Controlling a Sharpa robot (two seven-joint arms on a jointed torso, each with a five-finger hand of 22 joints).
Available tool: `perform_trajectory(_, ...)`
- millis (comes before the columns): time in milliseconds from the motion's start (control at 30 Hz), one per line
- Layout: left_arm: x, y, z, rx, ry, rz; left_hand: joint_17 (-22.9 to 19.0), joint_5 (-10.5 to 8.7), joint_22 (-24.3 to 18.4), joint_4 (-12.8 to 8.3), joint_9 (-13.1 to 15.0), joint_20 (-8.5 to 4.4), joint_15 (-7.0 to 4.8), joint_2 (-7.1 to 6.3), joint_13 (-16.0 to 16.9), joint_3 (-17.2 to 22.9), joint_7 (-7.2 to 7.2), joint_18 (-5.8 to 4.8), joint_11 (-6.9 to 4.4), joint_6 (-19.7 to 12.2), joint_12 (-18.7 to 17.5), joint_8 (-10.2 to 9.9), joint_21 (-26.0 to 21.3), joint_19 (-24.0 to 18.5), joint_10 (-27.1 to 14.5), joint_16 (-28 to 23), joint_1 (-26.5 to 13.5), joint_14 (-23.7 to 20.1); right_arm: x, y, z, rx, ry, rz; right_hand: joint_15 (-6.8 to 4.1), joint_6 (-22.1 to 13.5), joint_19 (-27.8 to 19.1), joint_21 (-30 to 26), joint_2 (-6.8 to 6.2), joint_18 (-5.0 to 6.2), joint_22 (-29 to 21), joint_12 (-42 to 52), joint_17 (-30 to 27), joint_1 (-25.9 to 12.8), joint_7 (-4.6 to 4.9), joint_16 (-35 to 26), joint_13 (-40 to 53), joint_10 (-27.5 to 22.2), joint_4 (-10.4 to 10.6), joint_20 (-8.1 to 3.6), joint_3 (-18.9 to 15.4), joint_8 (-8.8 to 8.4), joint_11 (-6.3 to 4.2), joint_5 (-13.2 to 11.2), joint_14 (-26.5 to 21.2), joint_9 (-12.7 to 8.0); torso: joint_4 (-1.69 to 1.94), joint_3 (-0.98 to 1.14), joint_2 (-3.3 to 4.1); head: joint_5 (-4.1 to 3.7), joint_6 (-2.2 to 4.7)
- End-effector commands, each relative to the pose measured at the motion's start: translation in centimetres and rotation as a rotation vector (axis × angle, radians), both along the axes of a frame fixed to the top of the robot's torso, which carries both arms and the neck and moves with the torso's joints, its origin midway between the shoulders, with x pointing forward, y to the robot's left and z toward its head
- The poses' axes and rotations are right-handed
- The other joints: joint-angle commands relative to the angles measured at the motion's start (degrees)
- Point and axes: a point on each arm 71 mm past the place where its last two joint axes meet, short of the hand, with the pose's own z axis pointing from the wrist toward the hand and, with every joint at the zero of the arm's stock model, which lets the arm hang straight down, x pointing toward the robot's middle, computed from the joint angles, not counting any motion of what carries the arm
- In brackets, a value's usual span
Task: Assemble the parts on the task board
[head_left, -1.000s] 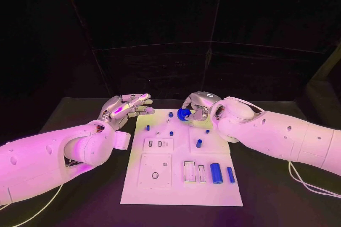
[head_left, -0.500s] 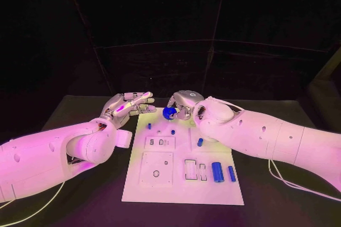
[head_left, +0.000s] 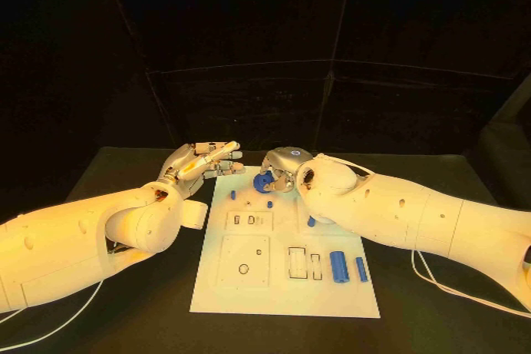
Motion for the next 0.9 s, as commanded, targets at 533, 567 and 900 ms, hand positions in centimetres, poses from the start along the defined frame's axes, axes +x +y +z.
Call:
perform_trajectory(533,-0.03,-0.17,0.23,-0.006,-0.009,-0.016,0.06,0.11,-0.08,-0.32,-0.02,0.21,0.02,0.32,0.0,-0.18,0.1,0.81,0.06,0.24,-0.22,-0.39,-0.18,-0.01,0.18,-0.29,0.03,-0.3,0.69,-0.52,0.02,0.002,-0.026,-0.053,0.7,-1.96,0.39,0.24,-1.34,-0.48,0.15,-1.42,10.39,-5.88,0.76,0.19,5.26,-1.07,2.33,0.94,-0.23,-3.1,1.42,-5.32,4.94,0.02,0.07,0.0,0.07,-0.14,-0.03)
perform_trajectory(567,-0.03,-0.16,0.23,-0.006,-0.009,-0.016,0.06,0.11,-0.08,-0.32,-0.02,0.21,0.02,0.32,0.0,-0.18,0.1,0.81,0.06,0.24,-0.22,-0.39,-0.18,-0.01,0.18,-0.29,0.03,-0.3,0.72,-0.53,0.0,0.002,-0.024,-0.053,0.76,-2.29,0.39,0.25,-1.43,-0.48,0.16,-1.54,10.37,-6.11,0.83,0.18,5.17,-1.17,2.44,0.99,-0.33,-3.27,1.48,-5.45,4.94,0.0,0.07,-0.04,0.06,-0.14,-0.01)
perform_trajectory(900,-0.04,-0.15,0.23,-0.006,-0.008,-0.017,0.06,0.11,-0.08,-0.32,-0.02,0.21,0.02,0.32,0.0,-0.18,0.1,0.81,0.06,0.24,-0.22,-0.39,-0.18,-0.01,0.18,-0.29,0.03,-0.3,0.59,-0.25,-0.78,-0.036,0.077,-0.006,1.16,-4.42,0.41,0.42,-1.38,-0.51,0.44,-1.89,10.85,-11.54,1.1,0.4,5.01,-1.57,6.42,1.44,-3.59,-3.44,1.87,-2.05,5.03,0.17,-0.06,-0.04,0.07,-0.01,-0.19)
